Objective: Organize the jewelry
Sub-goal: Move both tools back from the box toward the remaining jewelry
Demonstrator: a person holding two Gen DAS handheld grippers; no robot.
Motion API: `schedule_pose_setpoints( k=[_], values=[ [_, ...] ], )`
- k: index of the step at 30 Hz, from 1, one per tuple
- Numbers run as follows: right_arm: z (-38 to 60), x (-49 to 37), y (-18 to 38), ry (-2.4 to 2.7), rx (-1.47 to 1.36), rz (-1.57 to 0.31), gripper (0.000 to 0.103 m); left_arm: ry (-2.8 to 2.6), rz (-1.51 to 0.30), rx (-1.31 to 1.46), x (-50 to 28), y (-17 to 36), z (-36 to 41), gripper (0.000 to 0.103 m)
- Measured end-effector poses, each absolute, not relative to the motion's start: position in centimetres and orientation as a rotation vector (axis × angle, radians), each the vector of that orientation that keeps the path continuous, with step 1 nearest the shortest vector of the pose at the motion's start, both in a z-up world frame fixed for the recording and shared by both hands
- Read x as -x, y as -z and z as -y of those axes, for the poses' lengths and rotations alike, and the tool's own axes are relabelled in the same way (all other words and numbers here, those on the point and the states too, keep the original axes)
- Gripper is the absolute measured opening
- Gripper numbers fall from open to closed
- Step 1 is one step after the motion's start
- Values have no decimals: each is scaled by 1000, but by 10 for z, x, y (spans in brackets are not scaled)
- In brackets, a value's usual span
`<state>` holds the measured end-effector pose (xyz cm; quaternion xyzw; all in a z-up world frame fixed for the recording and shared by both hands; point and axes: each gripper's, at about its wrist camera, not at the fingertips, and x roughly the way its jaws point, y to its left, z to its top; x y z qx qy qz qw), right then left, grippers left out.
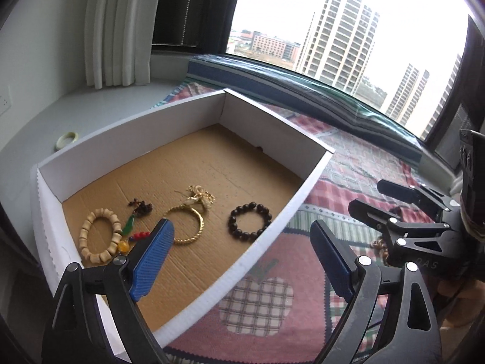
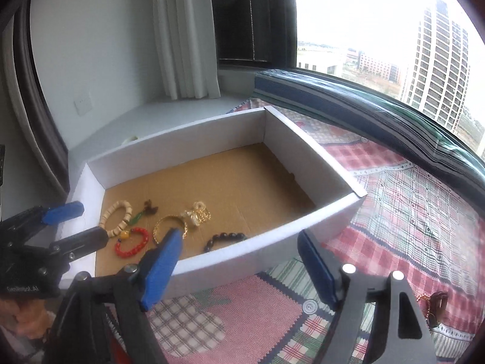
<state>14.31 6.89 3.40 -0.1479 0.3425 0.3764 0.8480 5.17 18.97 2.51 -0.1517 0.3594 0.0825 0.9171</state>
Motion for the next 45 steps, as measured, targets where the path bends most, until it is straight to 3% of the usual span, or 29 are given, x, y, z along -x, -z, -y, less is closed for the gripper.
schedule_pose_setpoints(
  k=[9, 18, 28, 45],
  values=[
    [95, -115, 27, -472, 260, -775, 80, 87, -895, 225, -85, 41, -78, 95],
    [228, -112, 102, -136, 161, -919, 80, 94, -1040, 146, -115, 115, -33, 95],
    [244, -107, 127, -117, 106, -958, 82, 33, -1060, -25, -114, 131, -18, 103],
    [247, -109, 129, -112, 83, -937, 87, 31, -1052, -18, -114, 131, -19, 103]
  ],
)
